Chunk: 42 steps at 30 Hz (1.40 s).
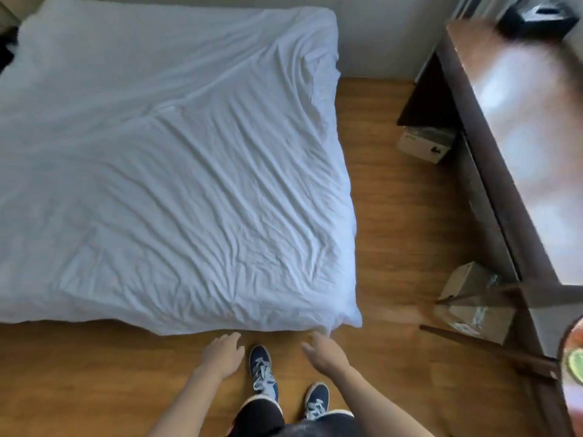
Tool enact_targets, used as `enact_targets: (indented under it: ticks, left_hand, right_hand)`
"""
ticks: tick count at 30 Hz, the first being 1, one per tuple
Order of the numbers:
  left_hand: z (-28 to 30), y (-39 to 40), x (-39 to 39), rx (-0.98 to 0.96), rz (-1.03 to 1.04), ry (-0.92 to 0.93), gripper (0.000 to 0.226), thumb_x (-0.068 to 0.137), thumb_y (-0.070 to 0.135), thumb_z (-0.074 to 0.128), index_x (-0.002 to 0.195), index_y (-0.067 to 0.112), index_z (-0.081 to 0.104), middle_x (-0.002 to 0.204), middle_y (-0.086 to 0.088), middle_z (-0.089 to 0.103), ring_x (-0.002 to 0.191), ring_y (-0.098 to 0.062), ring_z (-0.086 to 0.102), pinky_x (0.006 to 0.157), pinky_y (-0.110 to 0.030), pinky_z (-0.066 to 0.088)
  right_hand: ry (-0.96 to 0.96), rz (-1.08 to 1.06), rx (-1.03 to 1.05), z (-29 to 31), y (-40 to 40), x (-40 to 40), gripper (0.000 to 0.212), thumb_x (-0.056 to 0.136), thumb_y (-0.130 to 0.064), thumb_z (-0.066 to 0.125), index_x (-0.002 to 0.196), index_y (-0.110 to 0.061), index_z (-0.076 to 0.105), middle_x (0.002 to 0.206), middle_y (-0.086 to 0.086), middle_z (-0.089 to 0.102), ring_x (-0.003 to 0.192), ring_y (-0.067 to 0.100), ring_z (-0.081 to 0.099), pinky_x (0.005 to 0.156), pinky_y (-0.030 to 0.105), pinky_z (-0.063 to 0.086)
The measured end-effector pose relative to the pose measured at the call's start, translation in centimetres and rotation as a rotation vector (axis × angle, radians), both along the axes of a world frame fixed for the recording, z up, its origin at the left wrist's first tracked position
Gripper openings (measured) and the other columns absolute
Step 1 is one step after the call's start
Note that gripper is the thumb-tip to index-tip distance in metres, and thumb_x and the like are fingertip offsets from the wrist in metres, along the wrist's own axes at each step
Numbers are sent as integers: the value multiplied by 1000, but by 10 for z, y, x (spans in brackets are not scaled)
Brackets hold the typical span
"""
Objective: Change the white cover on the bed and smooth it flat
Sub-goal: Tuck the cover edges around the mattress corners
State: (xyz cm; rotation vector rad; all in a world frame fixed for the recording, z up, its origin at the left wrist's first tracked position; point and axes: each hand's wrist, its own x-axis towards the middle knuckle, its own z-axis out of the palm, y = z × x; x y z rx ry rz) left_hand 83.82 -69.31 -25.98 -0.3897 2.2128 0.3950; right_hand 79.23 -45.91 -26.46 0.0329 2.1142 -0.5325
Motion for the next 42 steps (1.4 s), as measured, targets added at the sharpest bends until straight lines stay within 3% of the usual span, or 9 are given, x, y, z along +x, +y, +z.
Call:
enact_targets:
  ticks: [6,11,16,19,24,29,33,42]
  left_hand:
    - [43,66,10,122,4,4,43,100,37,40,140,22,45,144,1,48,127,-17,49,99,-29,42]
    - [54,107,-31,169,-99,13,13,98,31,40,103,28,52,132,-1,56,117,-17,54,87,-24,40]
    - [56,158,-101,170,-234,36,26,97,27,39,112,20,59,130,-4,58,118,-21,53,86,-27,39]
    - [54,198,-145,218,-283,40,36,98,26,39,131,17,51,134,-4,54,119,-22,52,95,-27,40]
    - [29,254,-207,254,-250,5,40,99,27,37,137,19,47,137,-6,52,123,-23,51,99,-27,40]
    - [5,302,-287,201,-29,-6,42,100,28,36,141,21,40,139,-5,51,125,-22,50,98,-29,41]
    - [7,337,-361,138,91,22,44,101,28,36,144,23,38,145,1,46,130,-18,47,104,-29,39]
    - [-5,347,-561,102,283,128,37,101,31,40,136,20,48,138,-2,53,122,-21,53,100,-32,46]
  right_hand:
    - [20,-189,26,54,89,35,38,95,-37,42,124,-17,56,127,3,61,115,24,57,87,31,44]
    - [2,-454,116,60,151,38,26,85,-37,43,101,-23,58,114,1,63,105,20,58,83,28,43]
    - [14,-590,169,55,189,25,8,88,-34,49,94,-32,55,117,-1,65,108,20,59,84,25,42]
    - [26,-610,166,54,211,-6,7,90,-32,50,91,-36,55,116,0,65,106,21,59,79,25,39]
    - [-30,-522,163,26,264,-94,11,92,-34,49,101,-32,55,121,0,64,102,20,58,83,26,40]
    - [-24,-422,171,12,333,-227,16,95,-35,47,107,-30,57,122,0,64,108,18,59,88,24,41]
    - [24,-316,215,23,377,-333,29,97,-35,42,122,-28,56,125,-4,64,111,17,59,92,27,44]
    - [87,111,165,33,365,-587,34,100,-31,39,130,-24,54,125,-3,63,111,16,60,95,28,48]
